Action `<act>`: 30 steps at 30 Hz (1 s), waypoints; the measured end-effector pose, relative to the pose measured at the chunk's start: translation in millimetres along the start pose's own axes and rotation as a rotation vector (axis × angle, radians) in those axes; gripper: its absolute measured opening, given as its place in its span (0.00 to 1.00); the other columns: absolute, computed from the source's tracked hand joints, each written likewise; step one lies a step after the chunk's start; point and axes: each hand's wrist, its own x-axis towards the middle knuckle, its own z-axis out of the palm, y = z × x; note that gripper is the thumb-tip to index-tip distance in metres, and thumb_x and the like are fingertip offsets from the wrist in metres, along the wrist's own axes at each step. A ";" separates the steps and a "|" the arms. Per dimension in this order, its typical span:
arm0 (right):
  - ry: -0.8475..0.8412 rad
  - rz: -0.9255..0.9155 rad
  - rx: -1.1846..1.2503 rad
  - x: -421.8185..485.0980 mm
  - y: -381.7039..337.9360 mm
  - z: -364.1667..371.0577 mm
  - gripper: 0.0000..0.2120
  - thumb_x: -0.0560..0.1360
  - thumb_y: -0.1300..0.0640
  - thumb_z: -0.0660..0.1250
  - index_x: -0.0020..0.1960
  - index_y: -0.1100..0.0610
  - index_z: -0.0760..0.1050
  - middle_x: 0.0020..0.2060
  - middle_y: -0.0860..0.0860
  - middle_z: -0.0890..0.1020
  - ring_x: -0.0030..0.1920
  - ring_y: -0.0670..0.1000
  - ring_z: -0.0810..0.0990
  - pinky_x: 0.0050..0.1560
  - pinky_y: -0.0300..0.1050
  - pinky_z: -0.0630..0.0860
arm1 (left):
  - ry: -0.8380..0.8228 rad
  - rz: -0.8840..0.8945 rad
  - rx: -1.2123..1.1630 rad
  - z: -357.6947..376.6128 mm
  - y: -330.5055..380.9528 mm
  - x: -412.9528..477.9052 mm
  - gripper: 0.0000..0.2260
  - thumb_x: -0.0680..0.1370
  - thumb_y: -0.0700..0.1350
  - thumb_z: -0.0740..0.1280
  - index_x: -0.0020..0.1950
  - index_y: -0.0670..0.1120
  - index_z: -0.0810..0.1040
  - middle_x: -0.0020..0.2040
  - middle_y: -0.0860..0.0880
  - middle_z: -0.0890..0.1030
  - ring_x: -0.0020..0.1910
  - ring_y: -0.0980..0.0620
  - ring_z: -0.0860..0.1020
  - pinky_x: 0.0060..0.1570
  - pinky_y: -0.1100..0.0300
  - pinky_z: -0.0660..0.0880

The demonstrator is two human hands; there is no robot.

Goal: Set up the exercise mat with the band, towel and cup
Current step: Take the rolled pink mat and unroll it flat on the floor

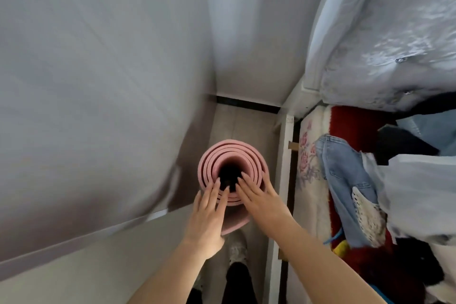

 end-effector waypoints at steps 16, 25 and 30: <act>-0.047 -0.087 -0.072 -7.2 -34.5 -5.3 0.15 0.75 0.61 0.67 0.61 0.53 0.76 0.54 0.51 0.81 0.63 0.56 0.74 0.63 0.72 0.25 | 0.271 -0.183 -0.026 6.1 2.9 -56.1 0.20 0.64 0.38 0.77 0.54 0.49 0.82 0.51 0.53 0.84 0.61 0.44 0.78 0.59 0.48 0.75; -0.063 -0.193 -0.279 -68.4 -150.2 -25.8 0.15 0.75 0.59 0.68 0.62 0.52 0.76 0.53 0.50 0.82 0.62 0.57 0.73 0.64 0.84 0.42 | 0.215 -0.286 -0.179 34.1 -25.5 -182.3 0.16 0.75 0.41 0.65 0.61 0.54 0.73 0.61 0.54 0.77 0.69 0.46 0.65 0.64 0.53 0.64; -0.023 -0.244 -0.319 -97.6 -247.0 -42.2 0.15 0.77 0.54 0.65 0.64 0.51 0.74 0.54 0.50 0.81 0.63 0.57 0.72 0.64 0.84 0.41 | 0.338 -0.648 -0.414 59.6 -48.3 -295.4 0.32 0.76 0.49 0.69 0.76 0.59 0.58 0.80 0.47 0.48 0.77 0.39 0.53 0.72 0.45 0.59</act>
